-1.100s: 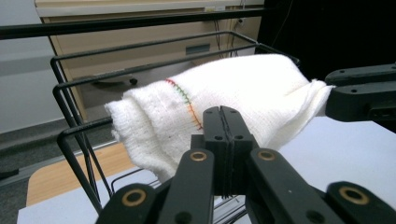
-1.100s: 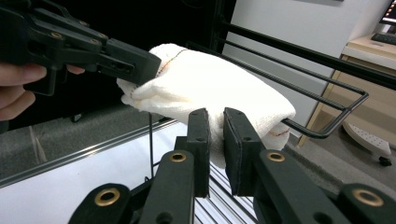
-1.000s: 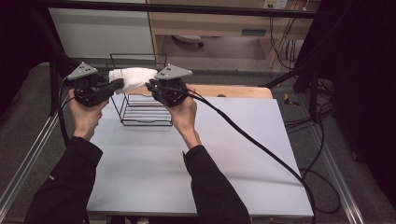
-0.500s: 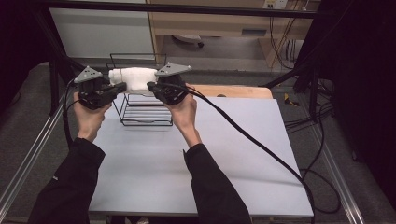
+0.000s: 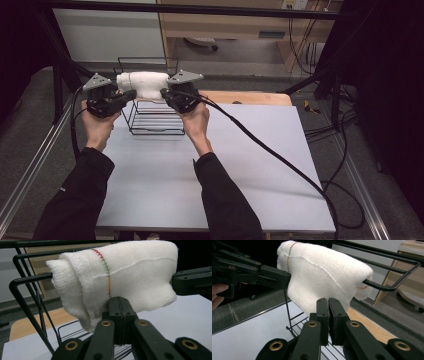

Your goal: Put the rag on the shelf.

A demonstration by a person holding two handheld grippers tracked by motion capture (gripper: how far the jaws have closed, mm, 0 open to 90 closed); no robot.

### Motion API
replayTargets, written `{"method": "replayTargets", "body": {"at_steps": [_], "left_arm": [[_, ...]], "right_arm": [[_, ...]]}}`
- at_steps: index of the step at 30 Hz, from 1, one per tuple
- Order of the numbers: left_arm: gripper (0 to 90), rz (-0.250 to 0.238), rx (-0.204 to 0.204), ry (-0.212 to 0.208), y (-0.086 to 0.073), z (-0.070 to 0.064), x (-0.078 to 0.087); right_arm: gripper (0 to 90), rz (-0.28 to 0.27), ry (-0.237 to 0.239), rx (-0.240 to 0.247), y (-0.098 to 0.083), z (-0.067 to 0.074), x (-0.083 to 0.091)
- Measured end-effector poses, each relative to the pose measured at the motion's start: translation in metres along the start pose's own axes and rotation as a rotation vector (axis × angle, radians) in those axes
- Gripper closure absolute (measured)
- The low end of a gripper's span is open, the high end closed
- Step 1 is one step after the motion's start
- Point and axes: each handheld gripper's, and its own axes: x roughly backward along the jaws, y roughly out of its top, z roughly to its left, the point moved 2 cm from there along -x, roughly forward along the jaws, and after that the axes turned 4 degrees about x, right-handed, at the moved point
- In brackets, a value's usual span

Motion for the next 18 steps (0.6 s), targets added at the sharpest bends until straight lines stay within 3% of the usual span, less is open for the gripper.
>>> {"method": "replayTargets", "body": {"at_steps": [10, 13, 18], "left_arm": [[81.0, 0.005, -0.006, -0.010, -0.001, -0.002, 0.017], [74.9, 0.026, -0.022, -0.011, -0.005, -0.004, 0.020], [57.5, 0.053, -0.032, -0.017, -0.013, -0.006, 0.026]], "right_arm": [[72.6, -0.030, 0.040, -0.012, 0.008, 0.004, 0.025], [65.9, -0.028, 0.058, -0.030, 0.008, 0.002, 0.033], [52.8, -0.010, 0.063, -0.050, 0.003, -0.003, 0.048]]}}
